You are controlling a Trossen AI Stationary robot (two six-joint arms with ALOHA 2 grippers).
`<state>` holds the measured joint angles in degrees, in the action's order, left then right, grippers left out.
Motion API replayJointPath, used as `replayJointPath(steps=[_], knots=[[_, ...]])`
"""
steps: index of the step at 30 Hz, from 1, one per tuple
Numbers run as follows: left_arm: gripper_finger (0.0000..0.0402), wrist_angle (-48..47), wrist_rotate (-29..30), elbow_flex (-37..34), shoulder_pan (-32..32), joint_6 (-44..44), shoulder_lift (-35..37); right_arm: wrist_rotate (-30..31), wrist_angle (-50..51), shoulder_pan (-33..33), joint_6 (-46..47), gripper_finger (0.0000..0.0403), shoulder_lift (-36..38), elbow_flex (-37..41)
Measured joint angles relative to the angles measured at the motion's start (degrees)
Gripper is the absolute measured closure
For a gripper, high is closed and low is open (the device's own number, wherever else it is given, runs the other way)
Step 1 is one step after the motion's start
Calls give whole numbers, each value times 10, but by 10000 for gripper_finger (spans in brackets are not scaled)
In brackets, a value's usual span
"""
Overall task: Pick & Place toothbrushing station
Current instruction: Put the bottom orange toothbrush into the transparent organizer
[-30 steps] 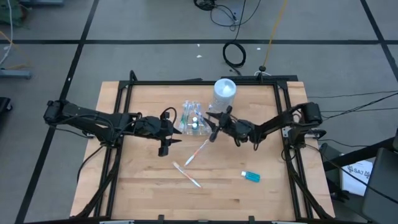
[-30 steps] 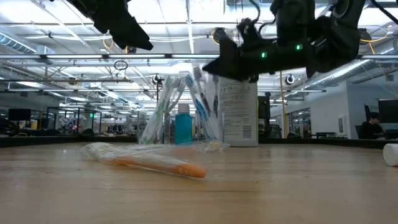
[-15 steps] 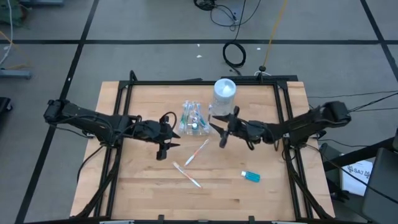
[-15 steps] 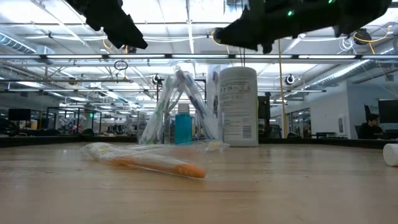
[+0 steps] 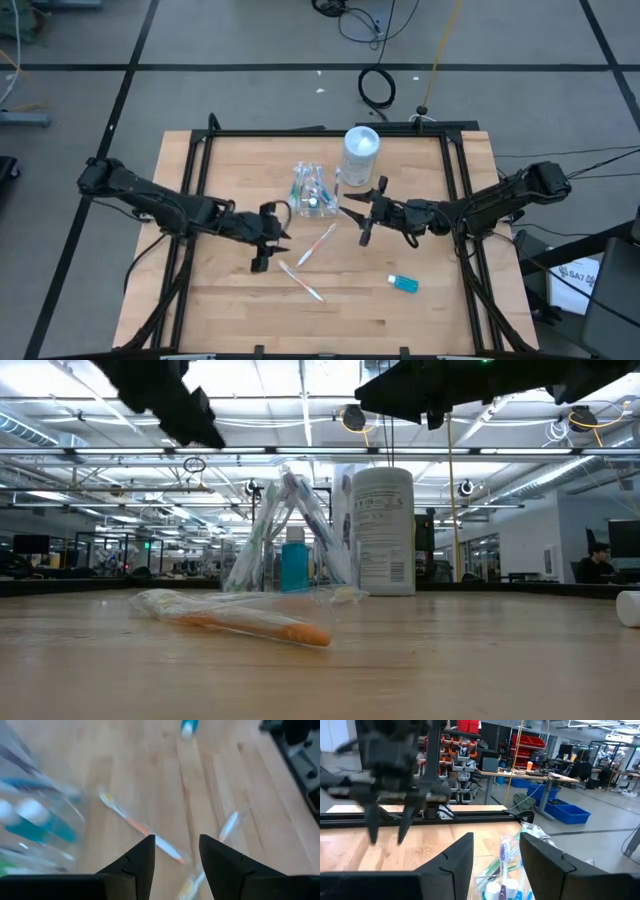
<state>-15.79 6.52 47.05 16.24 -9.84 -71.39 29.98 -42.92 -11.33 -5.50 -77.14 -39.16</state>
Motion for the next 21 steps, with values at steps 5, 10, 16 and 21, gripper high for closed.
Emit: replayJointPath(steps=[5,10,16,21], knots=[[243,12,0,0,28,-69,-65,0,-1,8,-1,251,0,0],[243,39,-7,0,52,-117,-121,0,-1,16,1,250,0,0],[243,59,6,0,84,-108,-173,0,-13,24,3,250,0,0],[243,84,29,0,104,-111,-225,0,-27,23,3,250,0,0]])
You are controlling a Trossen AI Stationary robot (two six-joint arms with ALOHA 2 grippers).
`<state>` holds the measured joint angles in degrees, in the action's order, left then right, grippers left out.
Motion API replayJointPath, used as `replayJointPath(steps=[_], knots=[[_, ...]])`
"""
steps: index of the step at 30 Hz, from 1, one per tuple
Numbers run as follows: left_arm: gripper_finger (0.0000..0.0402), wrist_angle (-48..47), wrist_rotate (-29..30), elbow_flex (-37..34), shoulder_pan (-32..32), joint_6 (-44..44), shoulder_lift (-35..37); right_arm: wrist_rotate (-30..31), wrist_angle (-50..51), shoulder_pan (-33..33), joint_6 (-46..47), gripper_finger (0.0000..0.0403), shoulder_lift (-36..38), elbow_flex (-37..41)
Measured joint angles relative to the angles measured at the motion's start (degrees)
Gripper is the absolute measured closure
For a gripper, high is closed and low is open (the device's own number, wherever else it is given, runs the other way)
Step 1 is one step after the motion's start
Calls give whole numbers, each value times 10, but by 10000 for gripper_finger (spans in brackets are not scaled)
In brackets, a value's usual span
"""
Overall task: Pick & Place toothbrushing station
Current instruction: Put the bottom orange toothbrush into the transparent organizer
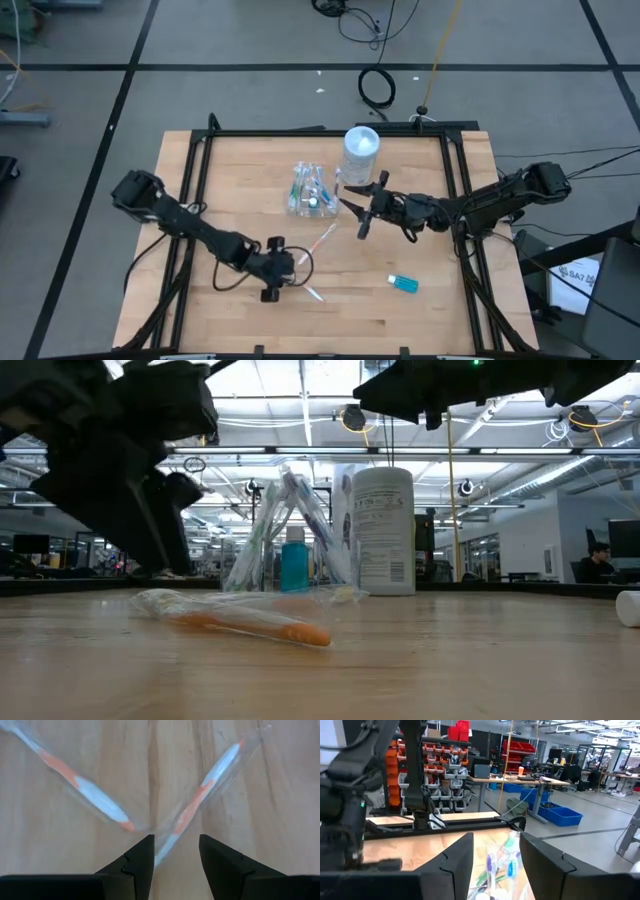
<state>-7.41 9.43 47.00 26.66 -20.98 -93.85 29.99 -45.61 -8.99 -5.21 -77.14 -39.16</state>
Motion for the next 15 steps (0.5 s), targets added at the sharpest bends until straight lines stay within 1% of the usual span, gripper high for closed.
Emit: replayJointPath(steps=[2,6,9,13,15], knots=[[243,20,0,0,5,-52,-11,0,-1,-1,0,250,0,0],[243,48,-2,0,10,-215,-6,0,-3,-1,0,250,0,0],[243,48,9,1,18,-316,0,0,-14,-1,0,252,0,0],[243,35,16,2,23,-526,-8,0,-32,-1,0,251,0,0],[243,16,22,2,23,-584,-10,0,-36,-1,0,250,0,0]])
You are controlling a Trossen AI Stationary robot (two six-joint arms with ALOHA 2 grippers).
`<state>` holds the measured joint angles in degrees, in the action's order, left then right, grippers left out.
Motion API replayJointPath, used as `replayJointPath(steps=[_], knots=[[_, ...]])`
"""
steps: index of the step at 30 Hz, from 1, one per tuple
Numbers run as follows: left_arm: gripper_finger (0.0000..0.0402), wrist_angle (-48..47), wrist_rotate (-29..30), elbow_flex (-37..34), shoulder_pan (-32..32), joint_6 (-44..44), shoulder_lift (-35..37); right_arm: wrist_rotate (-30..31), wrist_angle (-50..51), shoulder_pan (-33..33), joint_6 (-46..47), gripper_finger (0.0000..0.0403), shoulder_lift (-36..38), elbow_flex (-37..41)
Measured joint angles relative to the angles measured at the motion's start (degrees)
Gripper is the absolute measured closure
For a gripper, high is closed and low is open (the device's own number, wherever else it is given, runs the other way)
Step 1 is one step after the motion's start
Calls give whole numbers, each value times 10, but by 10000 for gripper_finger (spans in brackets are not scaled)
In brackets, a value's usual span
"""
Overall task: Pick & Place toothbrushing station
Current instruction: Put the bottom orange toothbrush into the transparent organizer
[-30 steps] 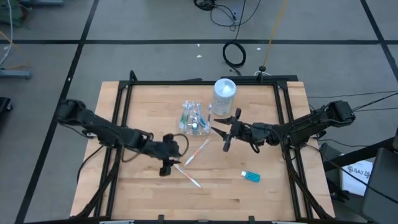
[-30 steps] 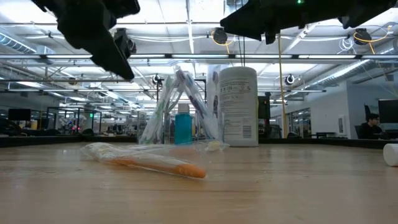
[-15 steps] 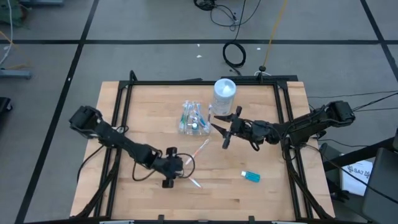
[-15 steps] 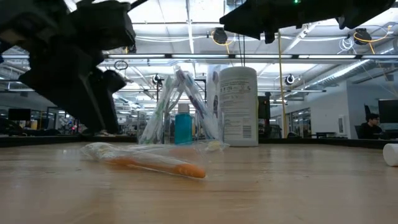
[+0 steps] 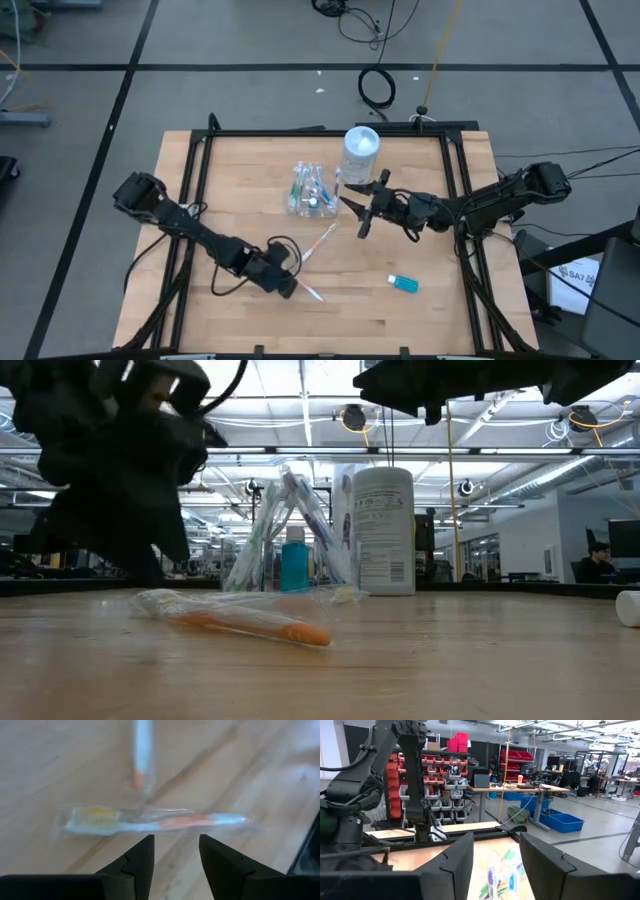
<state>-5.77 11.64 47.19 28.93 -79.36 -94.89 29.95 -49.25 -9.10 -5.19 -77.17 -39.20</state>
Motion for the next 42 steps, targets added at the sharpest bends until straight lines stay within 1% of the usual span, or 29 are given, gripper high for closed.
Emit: replayJointPath(steps=[4,6,7,9,11,17,20,22,27,31,35,39,42], knots=[[243,-23,50,1,-7,-102,1,0,-8,0,-2,251,0,0],[243,-44,62,0,-15,-147,1,0,-9,0,-5,252,0,0],[243,-54,56,0,-18,-154,1,0,-9,0,-5,252,0,0],[243,-77,15,0,-22,-165,1,0,-12,0,-6,251,0,0],[243,-90,-10,0,-20,-183,1,0,-18,0,-13,250,0,0],[243,-95,-8,0,-22,-176,1,0,-20,0,-18,250,0,0],[243,-96,-7,0,-32,-148,1,0,-19,0,-15,250,0,0],[243,-79,-21,0,-41,-122,4,0,-19,0,-15,250,0,0],[243,-41,-40,1,-54,-77,35,0,-19,0,-15,250,0,0],[243,-26,-52,0,-38,-95,40,0,-19,0,-15,249,0,0],[243,-30,-87,1,-6,-161,30,0,-19,0,-15,251,0,0],[243,-33,-86,0,20,-206,30,0,-19,0,-15,252,0,0],[243,-42,-61,0,25,-218,30,0,-19,0,-15,252,0,0]])
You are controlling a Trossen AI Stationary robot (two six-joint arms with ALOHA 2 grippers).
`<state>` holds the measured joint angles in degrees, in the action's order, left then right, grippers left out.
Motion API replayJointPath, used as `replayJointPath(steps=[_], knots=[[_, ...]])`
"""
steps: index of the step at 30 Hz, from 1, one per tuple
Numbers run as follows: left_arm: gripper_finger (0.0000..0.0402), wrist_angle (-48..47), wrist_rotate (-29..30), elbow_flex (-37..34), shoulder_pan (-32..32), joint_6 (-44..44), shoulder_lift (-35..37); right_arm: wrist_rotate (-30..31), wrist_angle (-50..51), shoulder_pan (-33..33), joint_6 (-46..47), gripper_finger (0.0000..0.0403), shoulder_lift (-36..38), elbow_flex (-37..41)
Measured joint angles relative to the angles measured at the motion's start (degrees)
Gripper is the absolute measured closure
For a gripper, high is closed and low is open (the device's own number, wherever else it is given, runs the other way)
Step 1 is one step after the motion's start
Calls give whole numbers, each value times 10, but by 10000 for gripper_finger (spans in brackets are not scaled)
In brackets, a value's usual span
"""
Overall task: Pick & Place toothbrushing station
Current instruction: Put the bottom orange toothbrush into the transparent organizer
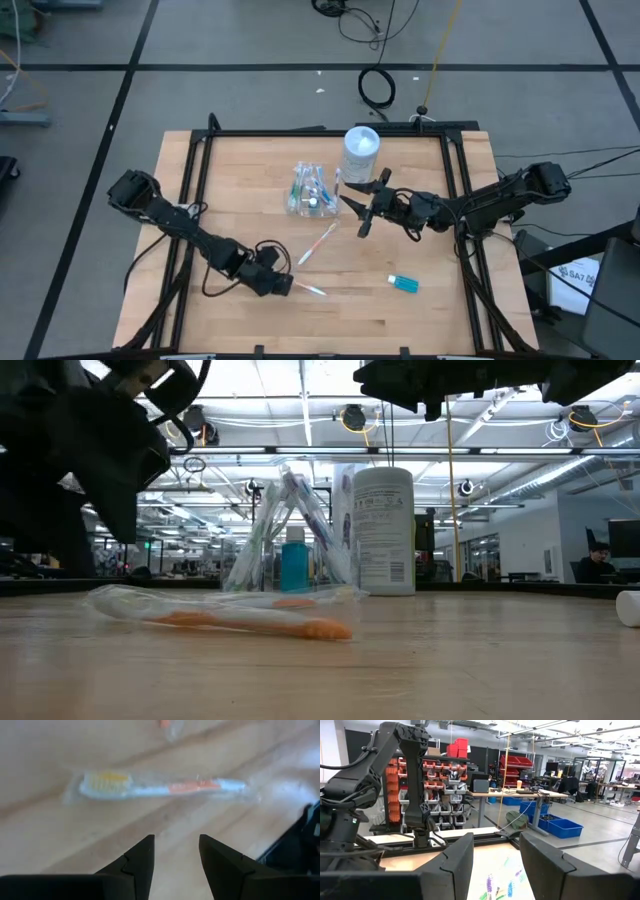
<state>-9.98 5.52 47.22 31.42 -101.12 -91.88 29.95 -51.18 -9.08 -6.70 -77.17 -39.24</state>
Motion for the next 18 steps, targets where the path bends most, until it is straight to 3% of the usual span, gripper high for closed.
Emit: replayJointPath(steps=[5,10,18], knots=[[243,-49,34,0,-13,-20,-10,0,0,0,0,252,0,0],[243,-55,-24,0,-21,-29,-35,0,4,0,0,252,0,0],[243,-84,-37,2,-65,20,-41,0,4,2,0,252,0,0]])
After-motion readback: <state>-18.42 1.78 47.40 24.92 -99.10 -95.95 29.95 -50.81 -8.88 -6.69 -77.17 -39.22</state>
